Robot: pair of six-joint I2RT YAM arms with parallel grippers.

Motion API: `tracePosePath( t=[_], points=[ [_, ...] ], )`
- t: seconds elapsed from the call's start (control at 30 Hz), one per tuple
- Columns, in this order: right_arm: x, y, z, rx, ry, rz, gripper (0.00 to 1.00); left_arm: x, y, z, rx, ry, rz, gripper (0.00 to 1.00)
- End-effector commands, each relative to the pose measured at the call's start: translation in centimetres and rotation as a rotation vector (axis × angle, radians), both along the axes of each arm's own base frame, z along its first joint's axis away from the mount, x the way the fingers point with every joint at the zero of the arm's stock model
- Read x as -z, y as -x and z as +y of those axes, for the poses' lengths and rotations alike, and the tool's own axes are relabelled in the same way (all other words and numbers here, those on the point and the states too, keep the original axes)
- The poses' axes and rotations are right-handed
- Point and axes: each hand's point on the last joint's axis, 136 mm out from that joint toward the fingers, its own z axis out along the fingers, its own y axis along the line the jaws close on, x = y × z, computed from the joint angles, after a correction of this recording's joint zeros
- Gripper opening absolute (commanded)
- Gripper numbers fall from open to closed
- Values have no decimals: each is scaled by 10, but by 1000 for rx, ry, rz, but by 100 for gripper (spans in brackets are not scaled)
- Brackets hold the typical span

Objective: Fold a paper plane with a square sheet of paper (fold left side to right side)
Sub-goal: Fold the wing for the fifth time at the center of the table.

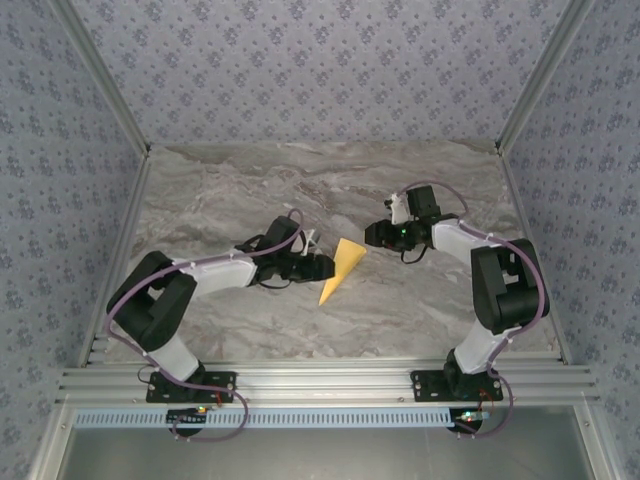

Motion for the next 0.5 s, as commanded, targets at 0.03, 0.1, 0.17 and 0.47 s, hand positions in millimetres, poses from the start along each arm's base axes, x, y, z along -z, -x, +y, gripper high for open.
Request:
tracePosePath(
  t=[0.03, 0.1, 0.17, 0.47],
  points=[
    [-5, 4, -3, 11, 1, -10, 48, -18, -1, -23, 83, 61, -46, 53],
    [-6, 4, -4, 13, 3, -12, 48, -23, 1, -26, 98, 40, -80, 53],
    [-6, 5, -5, 17, 9, -11, 48, -27, 2, -26, 108, -23, -132, 53],
    [-6, 7, -18, 74, 47, -1, 49, -7, 6, -32, 178, -333, -207, 53]
  ],
)
